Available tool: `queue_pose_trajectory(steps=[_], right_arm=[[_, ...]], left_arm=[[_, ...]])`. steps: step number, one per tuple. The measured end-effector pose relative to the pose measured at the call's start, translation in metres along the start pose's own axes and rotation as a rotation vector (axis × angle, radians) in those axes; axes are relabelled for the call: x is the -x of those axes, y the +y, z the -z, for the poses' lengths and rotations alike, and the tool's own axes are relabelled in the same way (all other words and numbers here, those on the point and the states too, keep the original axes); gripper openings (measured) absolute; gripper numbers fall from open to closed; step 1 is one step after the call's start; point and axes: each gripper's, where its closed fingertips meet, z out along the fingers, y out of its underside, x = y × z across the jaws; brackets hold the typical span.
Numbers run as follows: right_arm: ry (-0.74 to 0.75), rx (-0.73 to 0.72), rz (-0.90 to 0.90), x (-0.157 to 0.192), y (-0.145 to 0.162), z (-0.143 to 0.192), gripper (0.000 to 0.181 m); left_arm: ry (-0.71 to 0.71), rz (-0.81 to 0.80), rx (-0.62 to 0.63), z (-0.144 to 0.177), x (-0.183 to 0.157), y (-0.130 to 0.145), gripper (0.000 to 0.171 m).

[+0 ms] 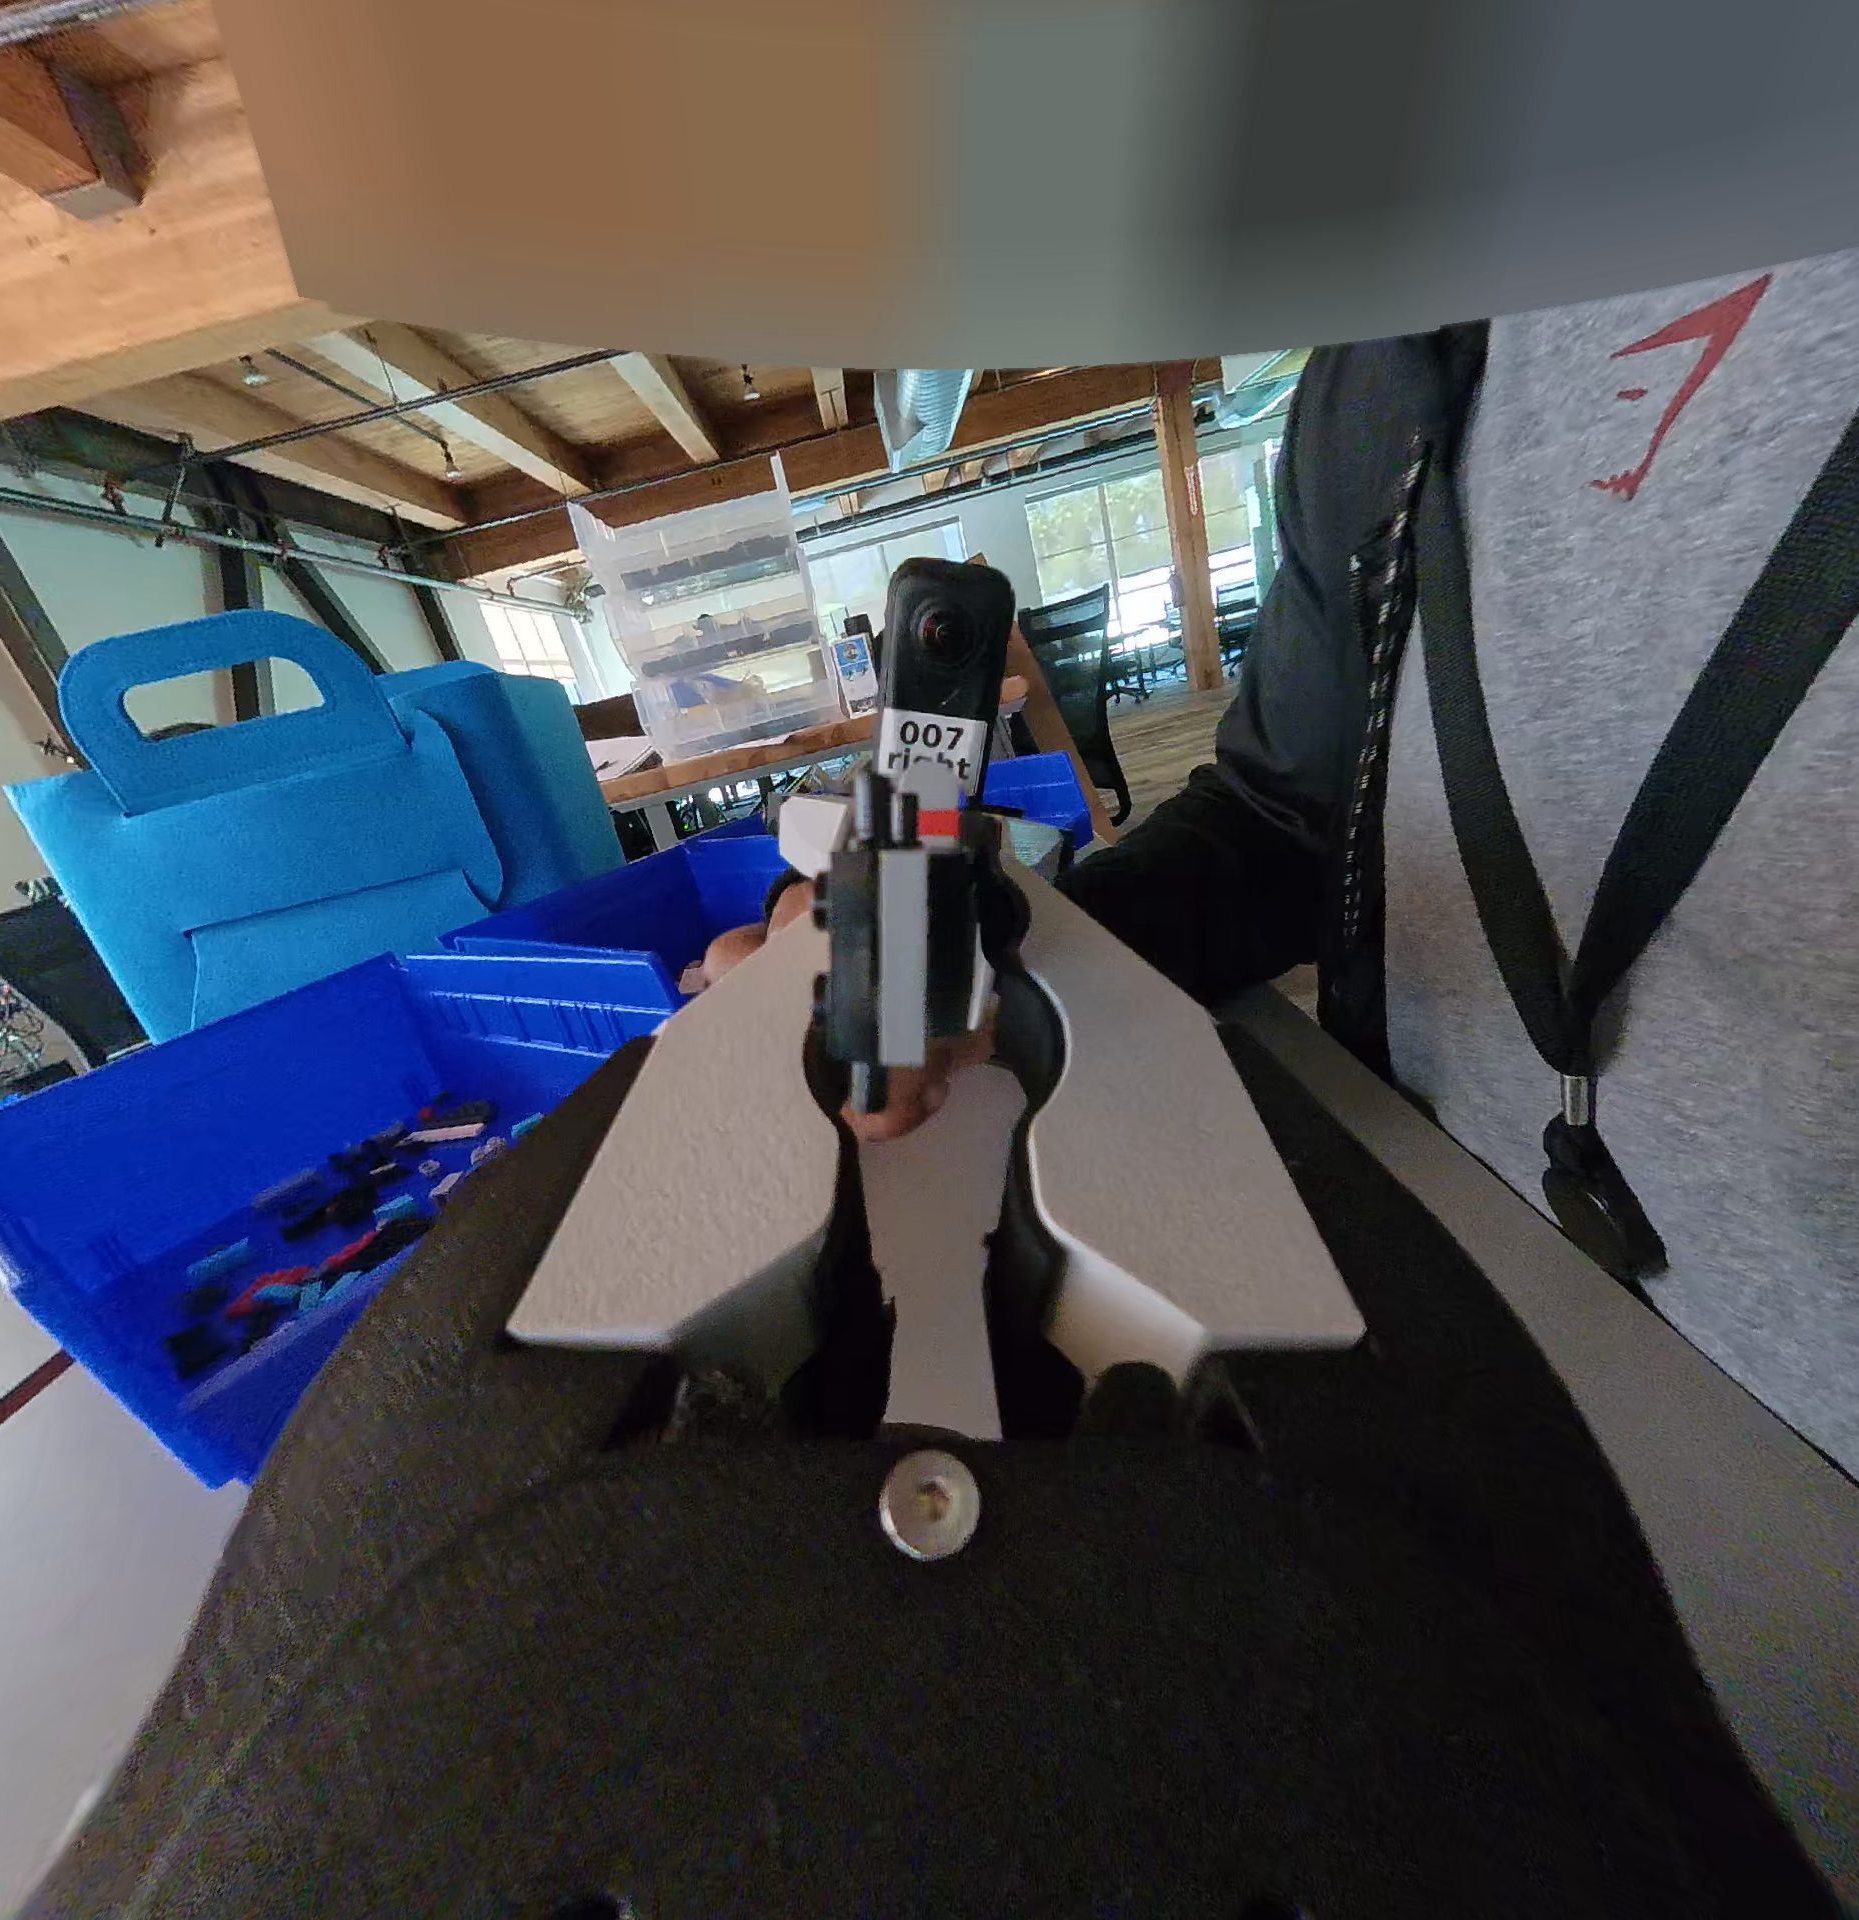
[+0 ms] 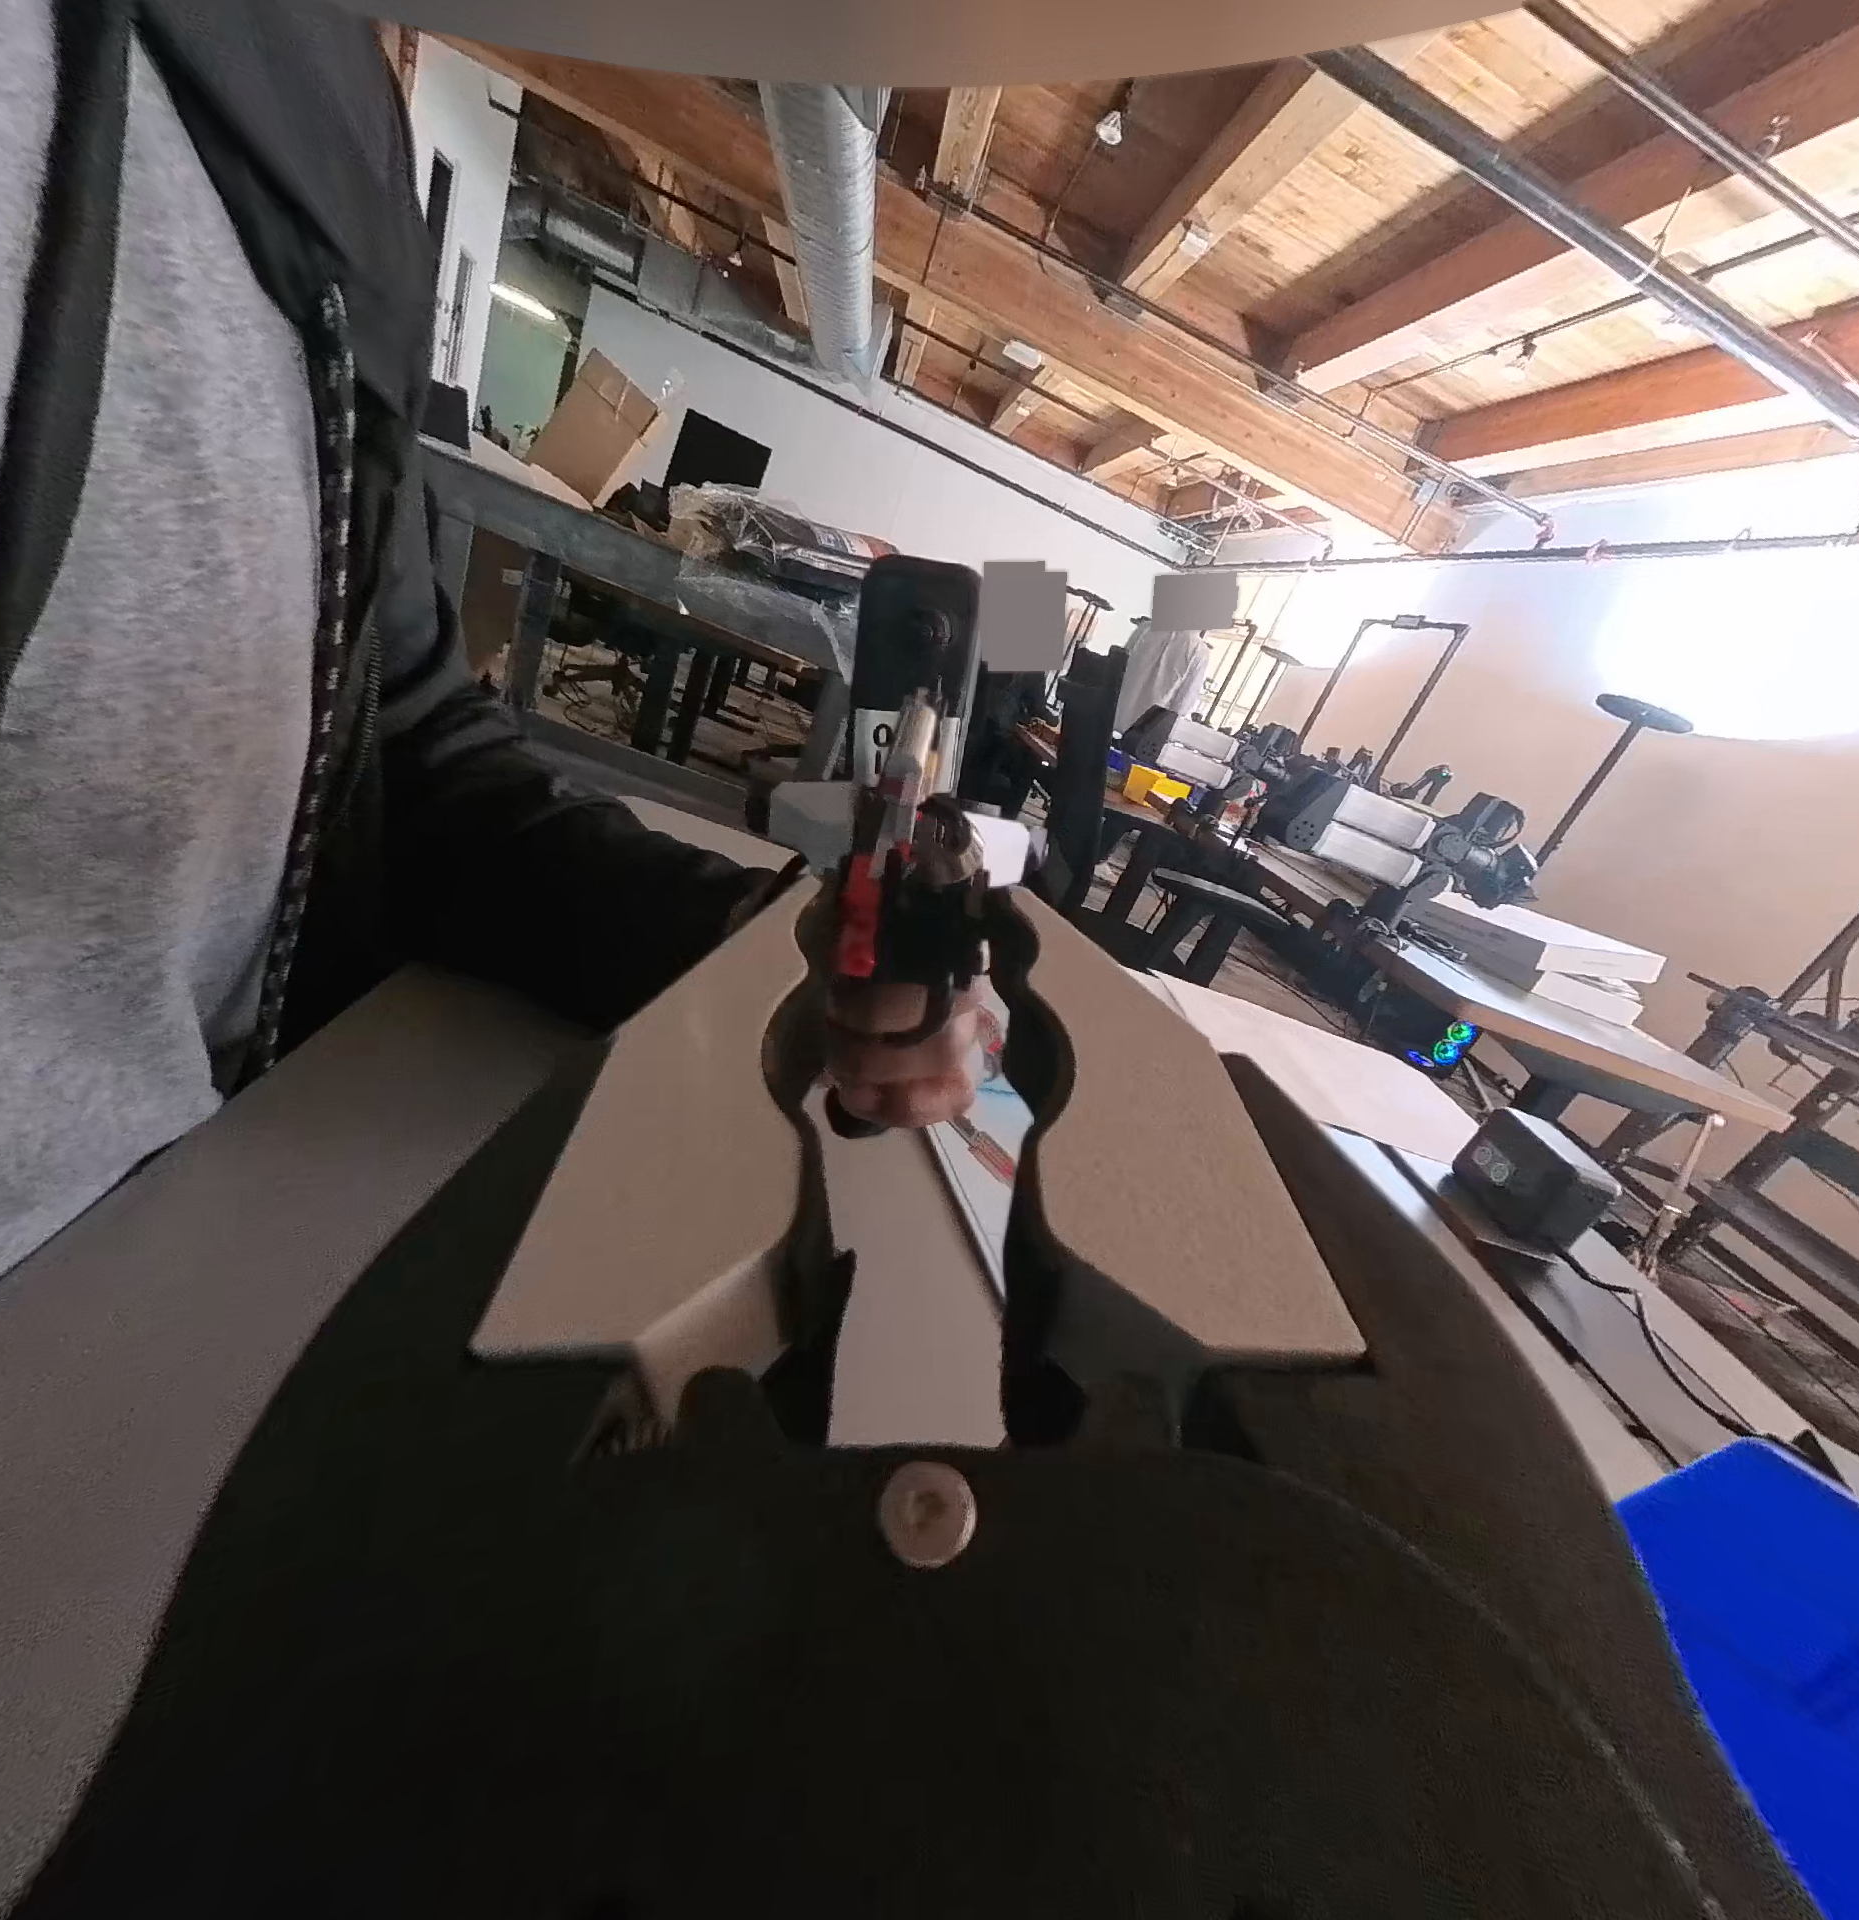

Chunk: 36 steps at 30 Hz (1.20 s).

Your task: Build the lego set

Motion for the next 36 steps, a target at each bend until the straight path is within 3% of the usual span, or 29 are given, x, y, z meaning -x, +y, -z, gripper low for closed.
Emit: queue_pose_trajectory(steps=[9,13,18,23,26,32,36], right_arm=[[0.031,0.091,0.197,-0.001,0.005,0.000,0.030],[0.058,0.143,0.280,-0.006,0.010,0.002,0.030],[0.097,0.238,0.418,-0.014,0.023,0.007,0.030],[0.142,0.365,0.640,-0.019,0.042,0.011,0.030],[0.163,0.438,0.812,-0.021,0.053,0.012,0.029],[0.198,0.565,1.179,-0.024,0.066,0.012,0.029],[0.213,0.606,1.351,-0.023,0.071,0.010,0.029]], left_arm=[[-0.040,0.147,0.040,0.004,0.013,0.012,0.042],[0.008,0.378,0.074,0.011,0.010,0.026,0.061],[-0.024,0.733,0.018,0.017,0.013,0.030,0.084],[-0.223,1.183,-0.065,0.020,0.033,0.047,0.086],[-0.259,1.381,-0.103,0.013,0.028,0.052,0.083],[-0.468,1.411,-0.176,0.013,0.039,0.053,0.046],[-0.586,1.397,-0.183,0.016,0.044,0.061,0.037]])
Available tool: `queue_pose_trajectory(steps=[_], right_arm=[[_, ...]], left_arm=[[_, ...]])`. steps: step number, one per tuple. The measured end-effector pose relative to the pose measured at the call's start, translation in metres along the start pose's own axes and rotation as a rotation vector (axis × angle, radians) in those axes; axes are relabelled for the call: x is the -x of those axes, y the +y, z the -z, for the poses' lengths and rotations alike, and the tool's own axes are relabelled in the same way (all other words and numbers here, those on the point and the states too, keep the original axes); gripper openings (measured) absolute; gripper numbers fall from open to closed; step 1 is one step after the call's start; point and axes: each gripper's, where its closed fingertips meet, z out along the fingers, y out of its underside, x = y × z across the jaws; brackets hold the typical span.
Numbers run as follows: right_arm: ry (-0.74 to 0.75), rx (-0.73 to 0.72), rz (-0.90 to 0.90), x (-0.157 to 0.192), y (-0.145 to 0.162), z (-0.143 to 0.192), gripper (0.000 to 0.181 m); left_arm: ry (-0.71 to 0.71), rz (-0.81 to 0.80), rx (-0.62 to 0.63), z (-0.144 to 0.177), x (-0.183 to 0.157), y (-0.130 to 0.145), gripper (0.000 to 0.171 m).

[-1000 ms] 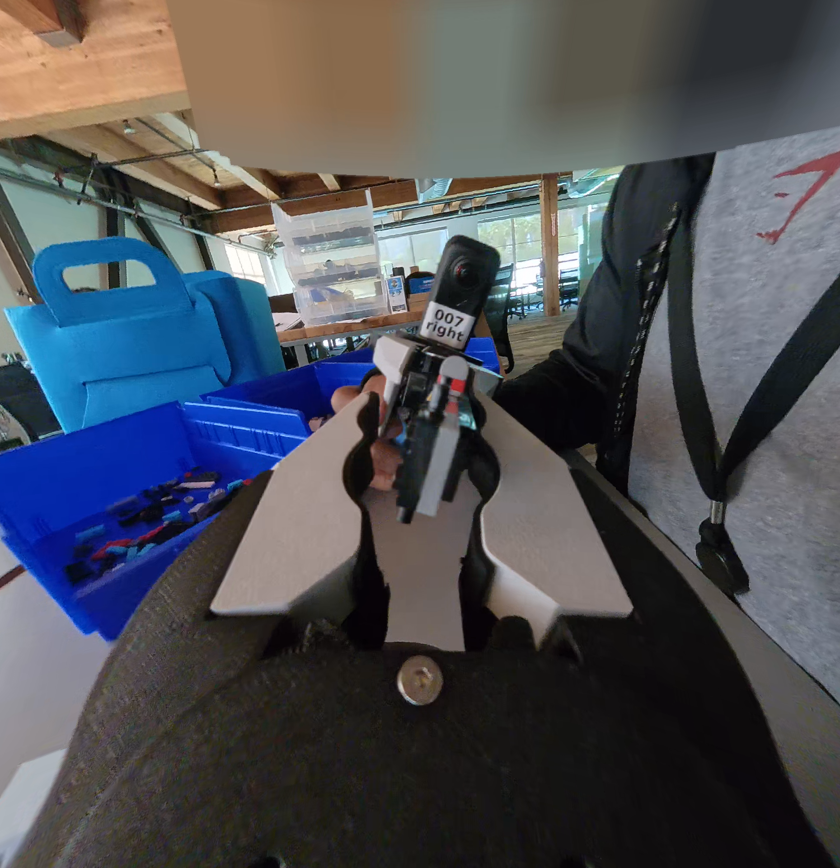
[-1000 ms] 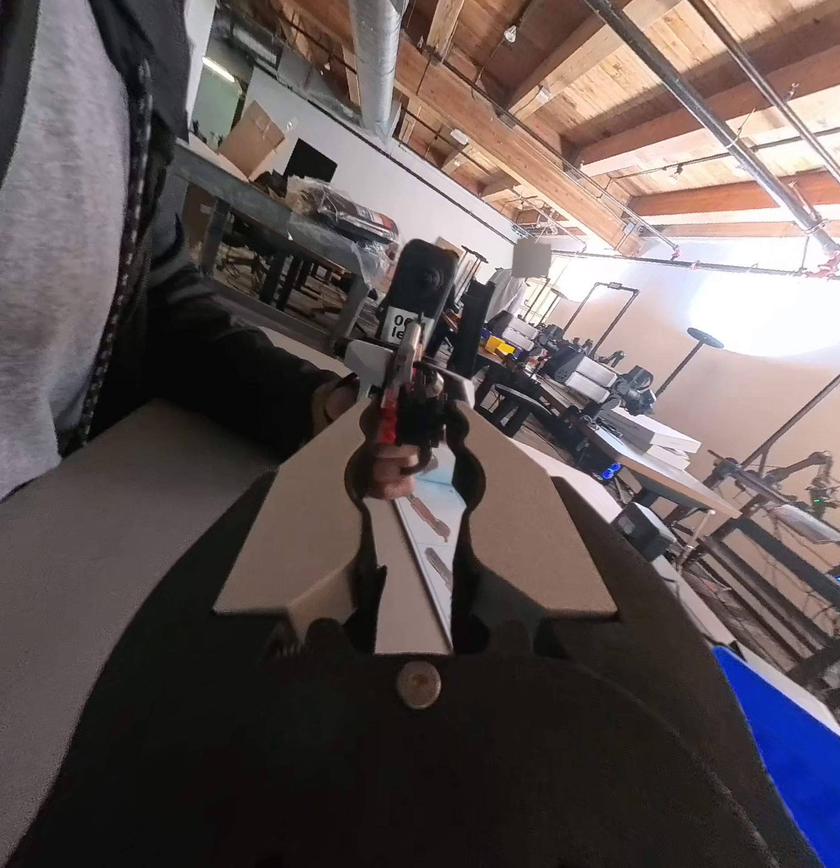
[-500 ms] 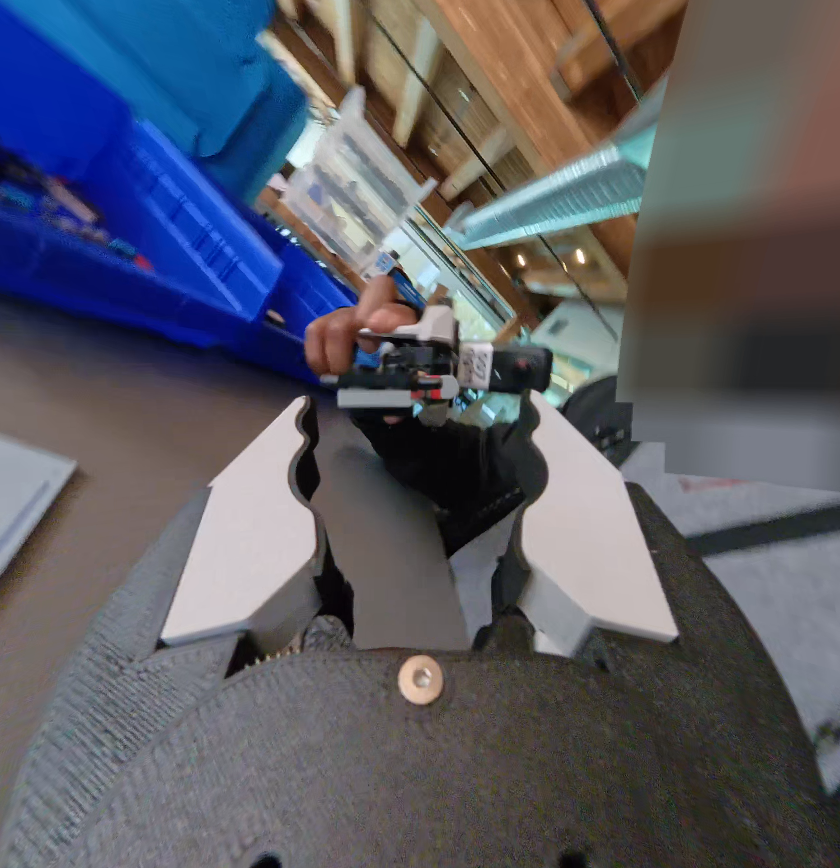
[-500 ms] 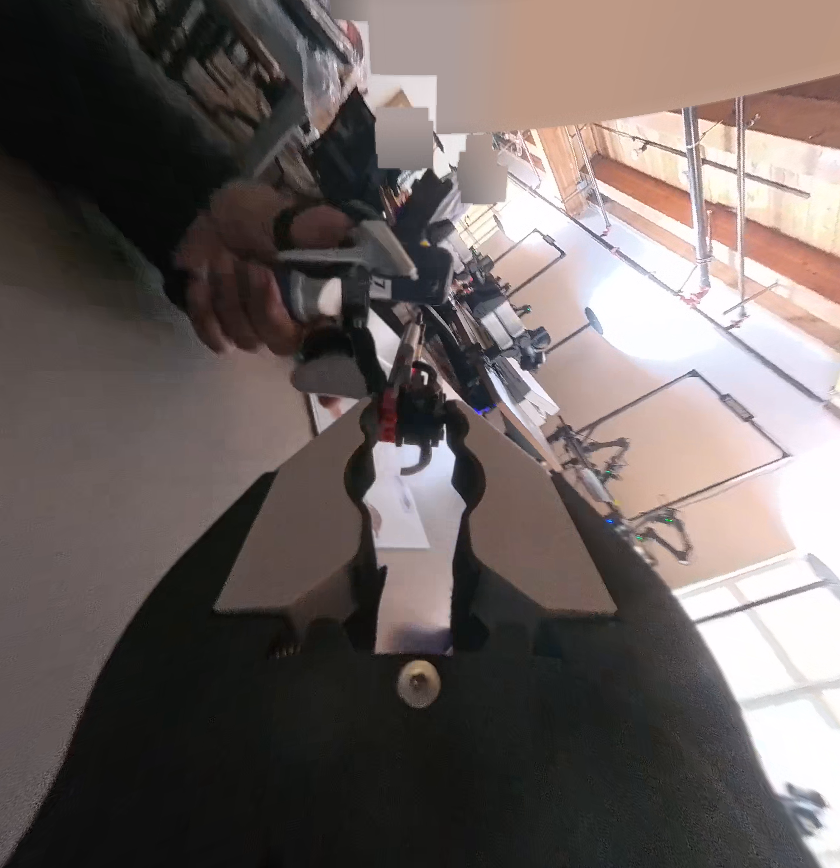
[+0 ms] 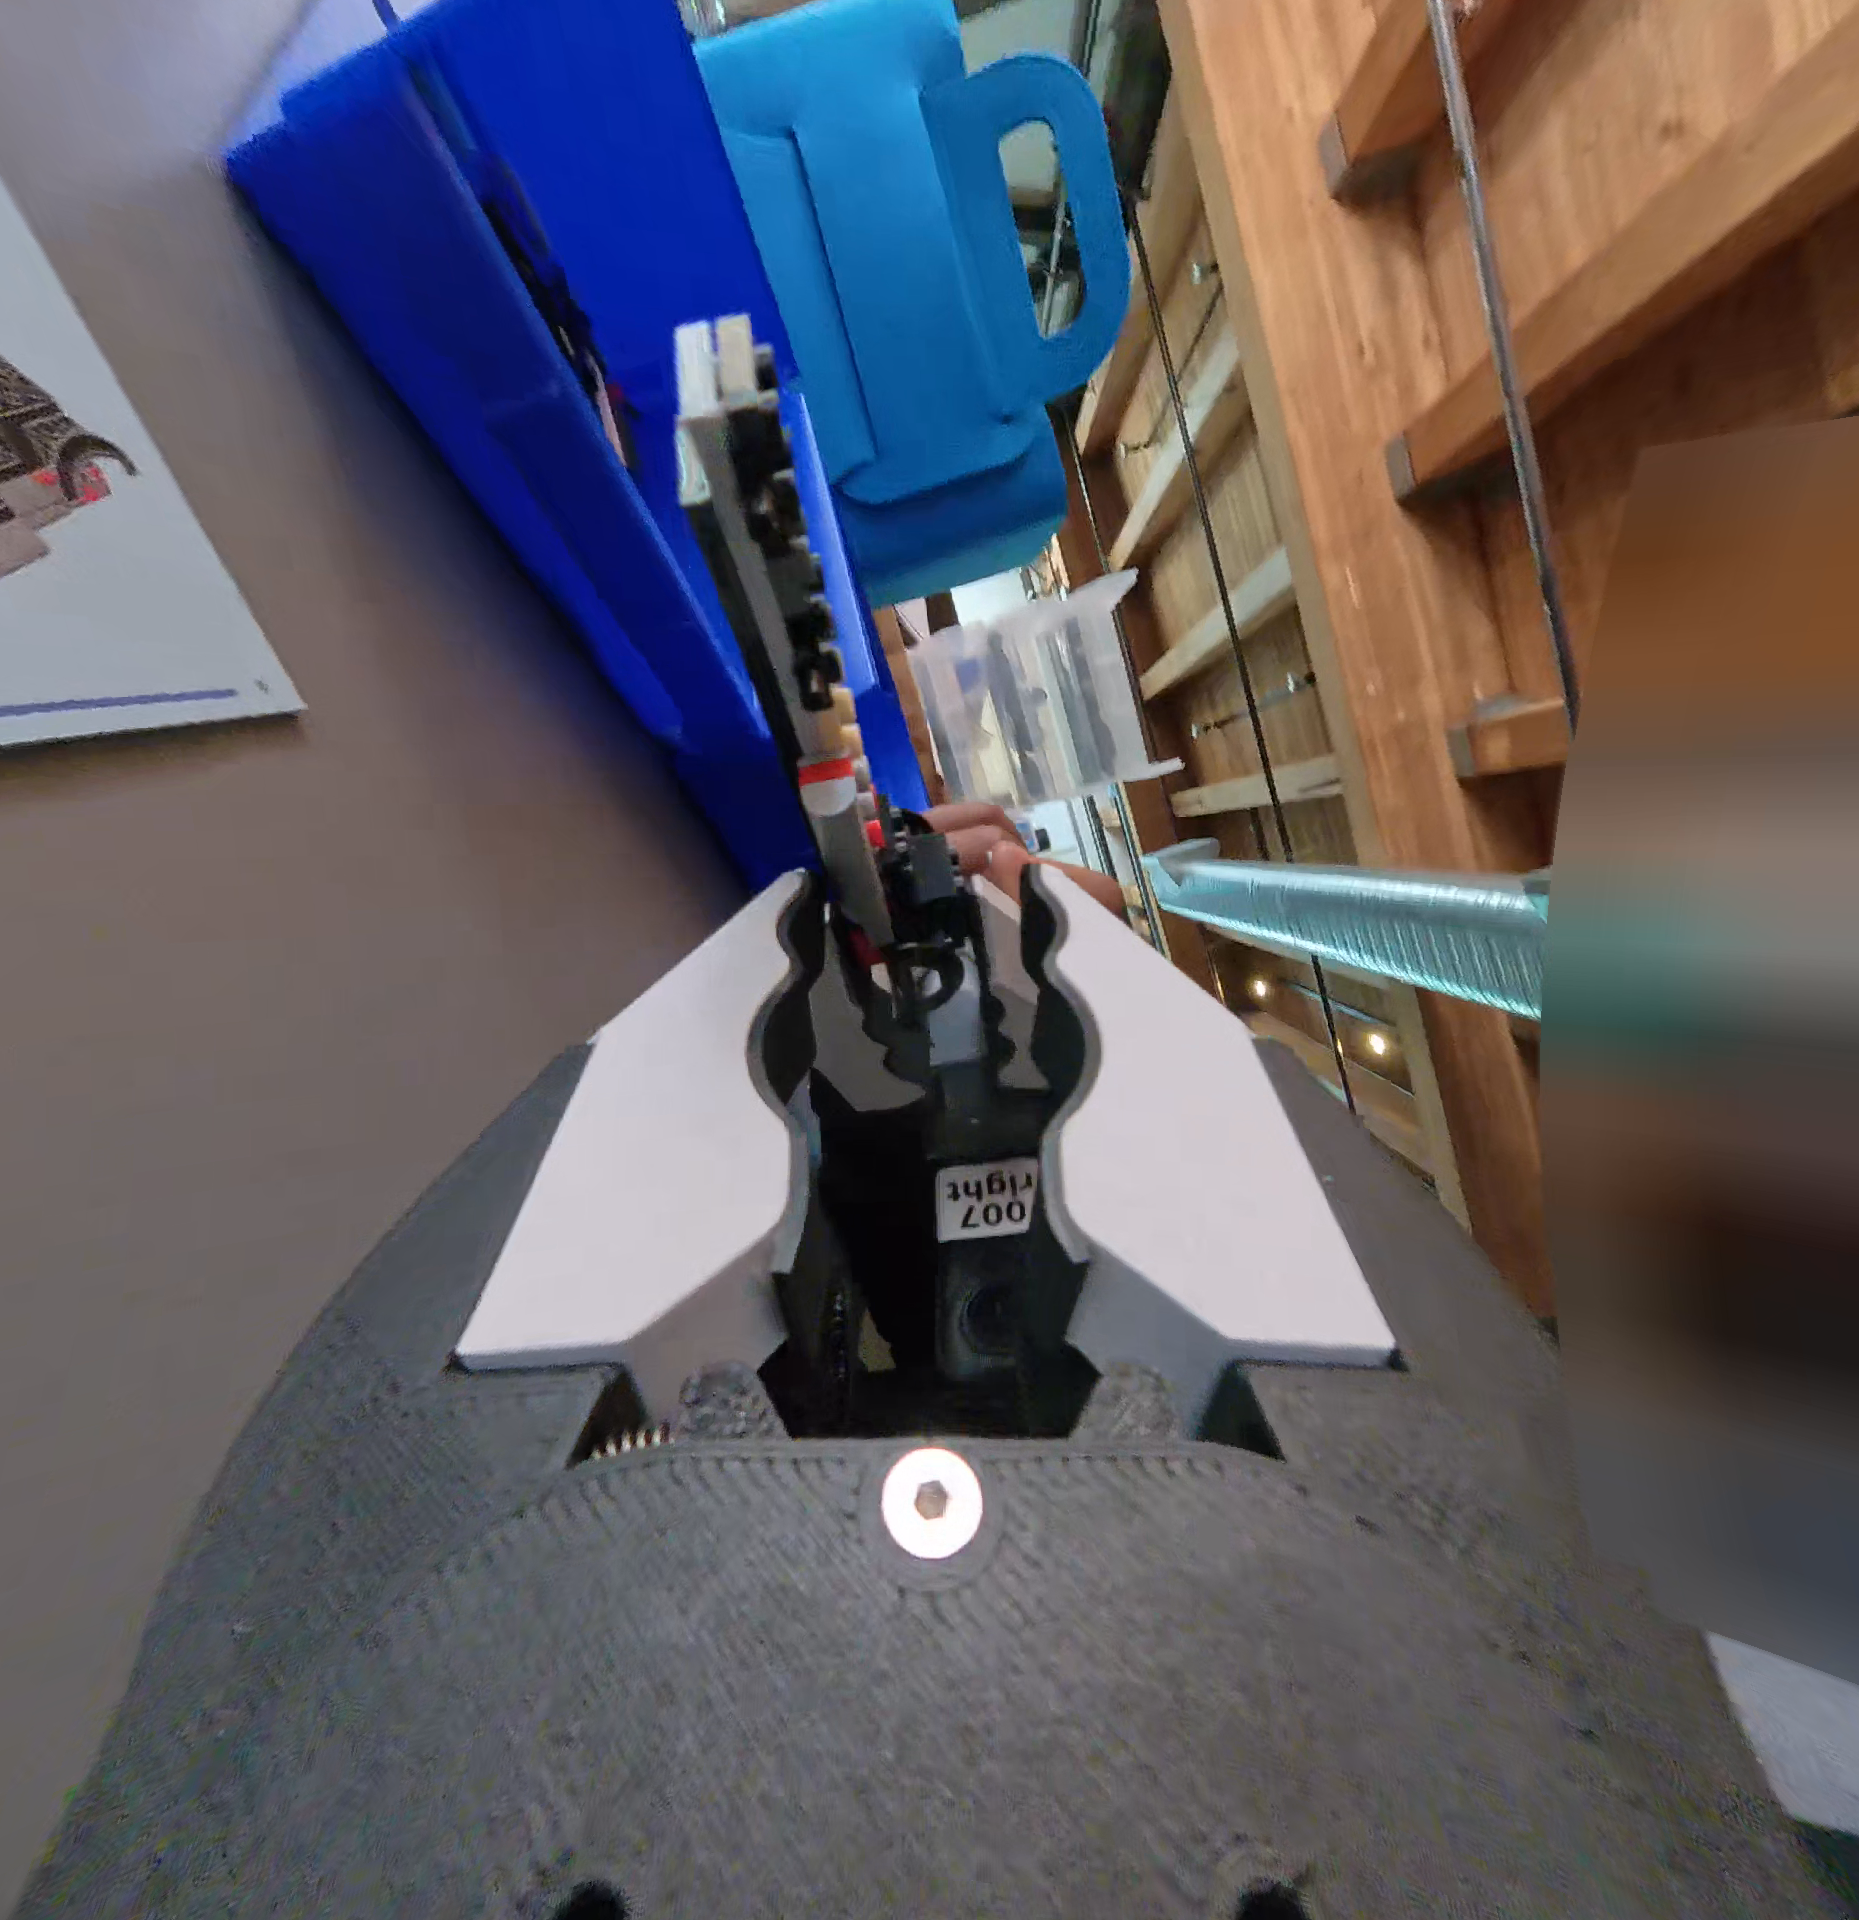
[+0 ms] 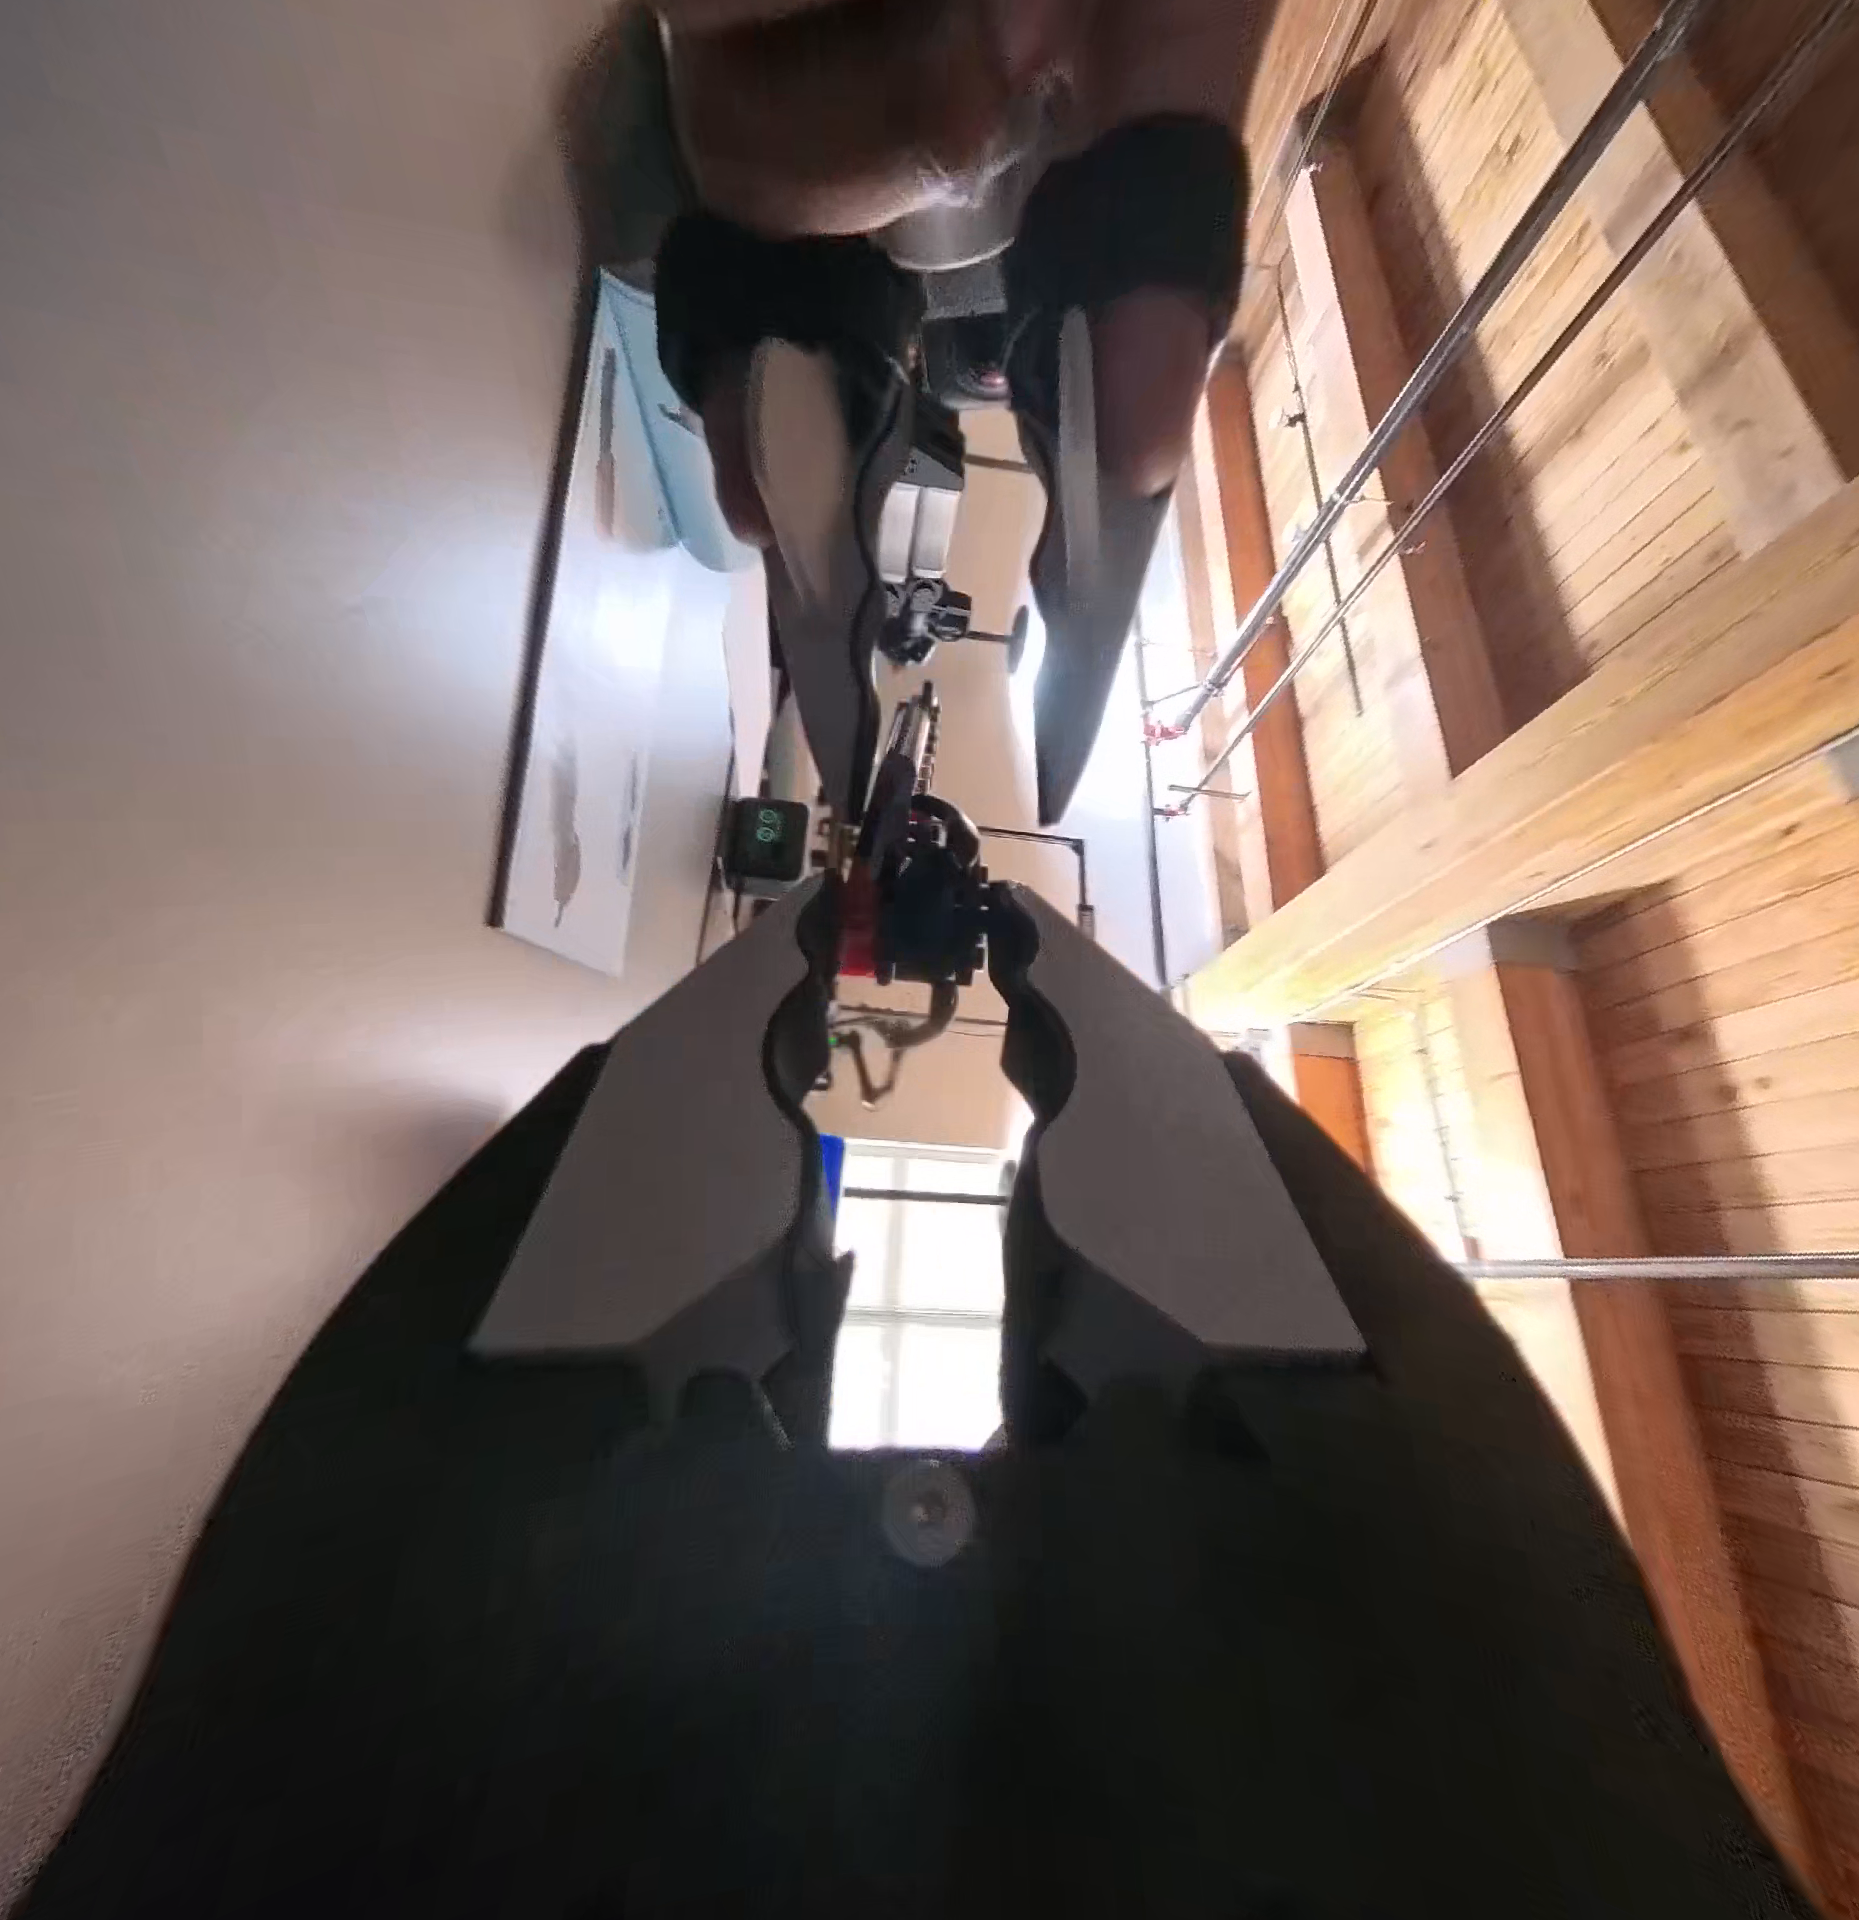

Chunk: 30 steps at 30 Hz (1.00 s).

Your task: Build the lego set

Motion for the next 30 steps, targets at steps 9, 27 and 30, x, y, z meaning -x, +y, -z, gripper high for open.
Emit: queue_pose_trajectory(steps=[9,27,30], right_arm=[[0.074,0.037,0.108,-0.004,-0.007,-0.007,0.030],[0.143,0.043,0.071,-0.017,-0.013,-0.009,0.033],[0.127,0.032,0.016,-0.016,-0.012,-0.006,0.036]], left_arm=[[0.000,0.040,-0.110,-0.003,0.004,-0.002,0.019],[0.099,-0.135,-0.193,0.001,-0.008,-0.006,0.015],[0.117,-0.244,-0.168,0.001,-0.011,-0.006,0.016]])
